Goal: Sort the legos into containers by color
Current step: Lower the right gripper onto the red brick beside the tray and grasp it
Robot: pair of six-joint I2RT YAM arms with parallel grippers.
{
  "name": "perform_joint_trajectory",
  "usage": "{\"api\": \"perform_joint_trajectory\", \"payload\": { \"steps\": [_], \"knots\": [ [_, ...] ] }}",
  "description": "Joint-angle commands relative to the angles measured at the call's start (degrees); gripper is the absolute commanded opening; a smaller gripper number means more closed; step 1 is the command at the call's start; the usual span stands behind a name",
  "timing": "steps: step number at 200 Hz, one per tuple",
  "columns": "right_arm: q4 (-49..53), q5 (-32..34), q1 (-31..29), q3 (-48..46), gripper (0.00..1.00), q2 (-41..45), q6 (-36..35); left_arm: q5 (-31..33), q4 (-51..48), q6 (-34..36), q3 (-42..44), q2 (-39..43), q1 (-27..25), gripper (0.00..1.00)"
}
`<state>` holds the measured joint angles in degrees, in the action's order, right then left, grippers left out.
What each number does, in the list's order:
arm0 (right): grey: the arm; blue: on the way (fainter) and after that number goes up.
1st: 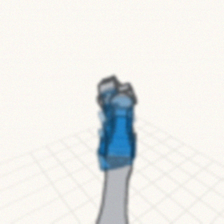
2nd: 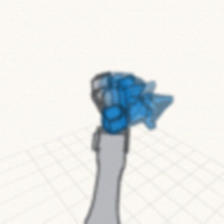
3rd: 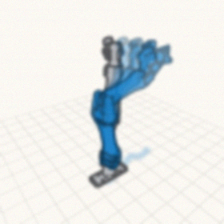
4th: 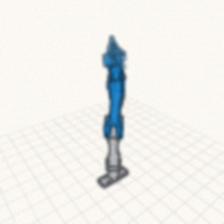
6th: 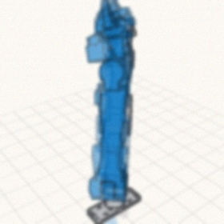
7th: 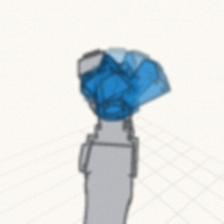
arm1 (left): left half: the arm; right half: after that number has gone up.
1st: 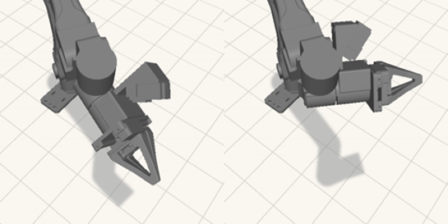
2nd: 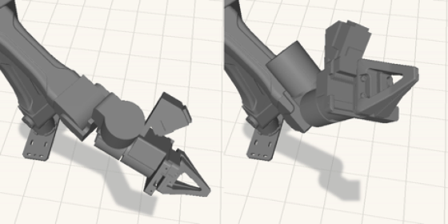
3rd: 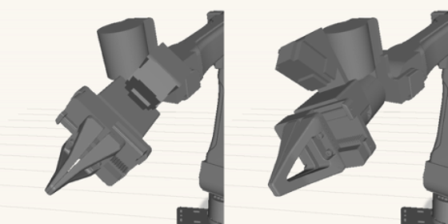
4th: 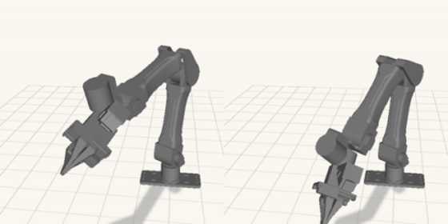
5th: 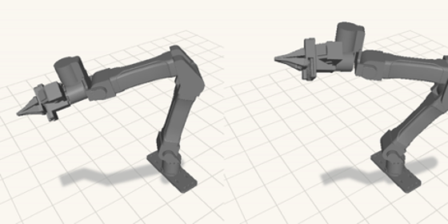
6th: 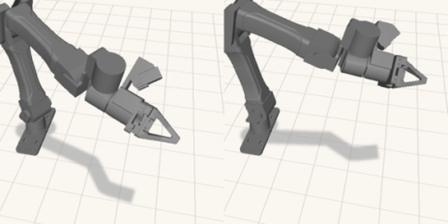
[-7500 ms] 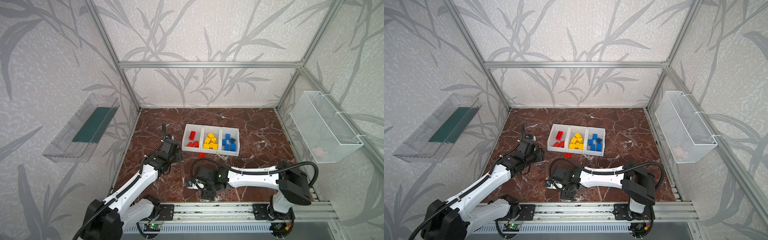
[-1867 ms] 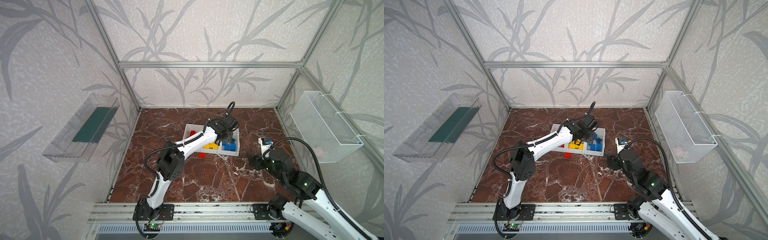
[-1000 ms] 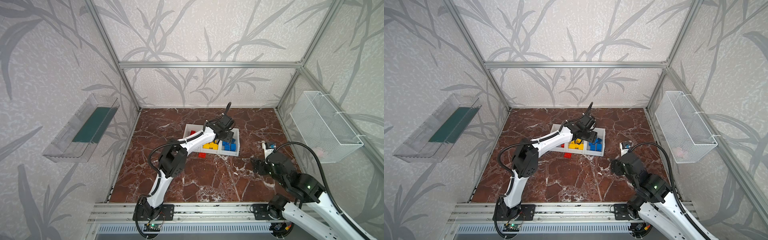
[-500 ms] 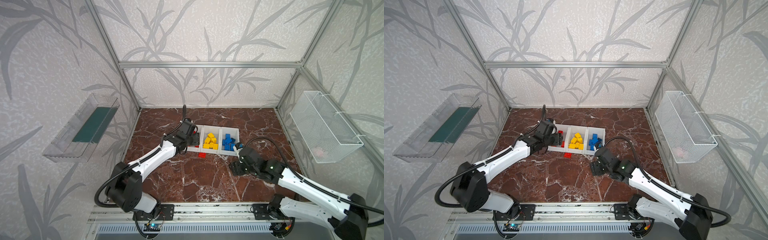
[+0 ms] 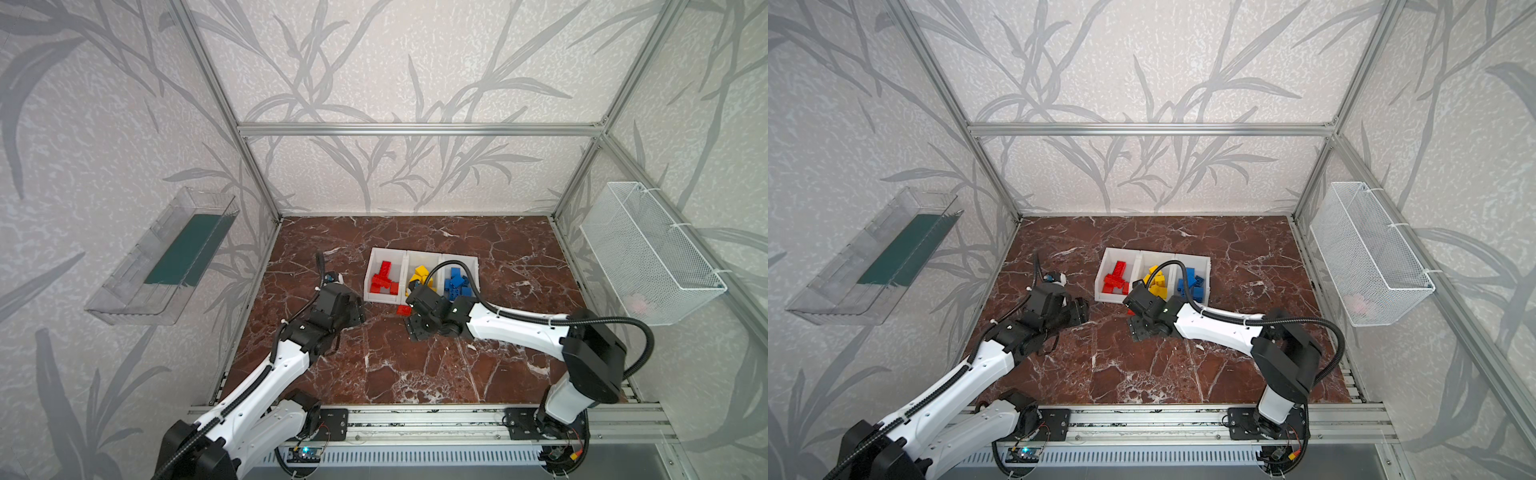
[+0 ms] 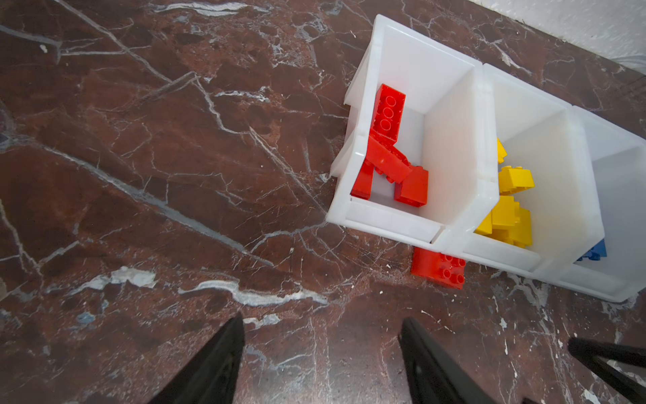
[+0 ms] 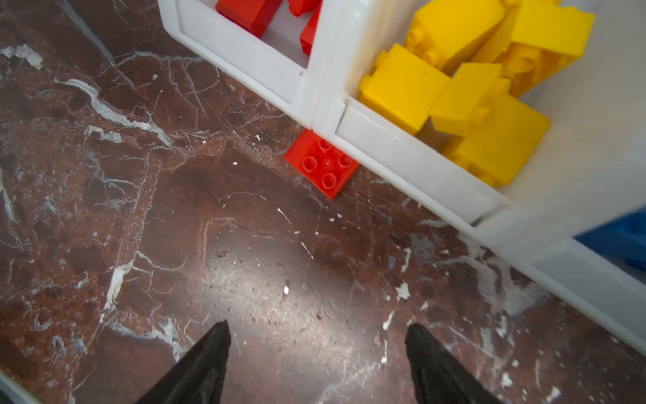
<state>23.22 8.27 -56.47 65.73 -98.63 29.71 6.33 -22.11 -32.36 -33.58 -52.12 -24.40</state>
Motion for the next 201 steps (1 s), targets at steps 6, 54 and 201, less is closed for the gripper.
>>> {"api": "perform_joint_trajectory", "payload": {
  "steps": [6, 54, 201],
  "knots": [
    [-1.7, -1.2, -0.2, 3.5, 0.79, -5.3, -1.6, -0.6, -0.9, -2.3, 2.8, 3.7, 0.3, 0.73],
    [-2.0, -1.7, 1.6, 8.6, 0.8, -12.0, -7.5, -2.1, -0.3, -3.0, 3.8, 4.3, 0.3, 0.74],
    [-7.4, -12.4, 8.7, 13.0, 0.77, -18.7, -30.9, -2.7, -0.2, -6.0, 5.3, 5.5, 0.4, 0.73]
  ]
}}
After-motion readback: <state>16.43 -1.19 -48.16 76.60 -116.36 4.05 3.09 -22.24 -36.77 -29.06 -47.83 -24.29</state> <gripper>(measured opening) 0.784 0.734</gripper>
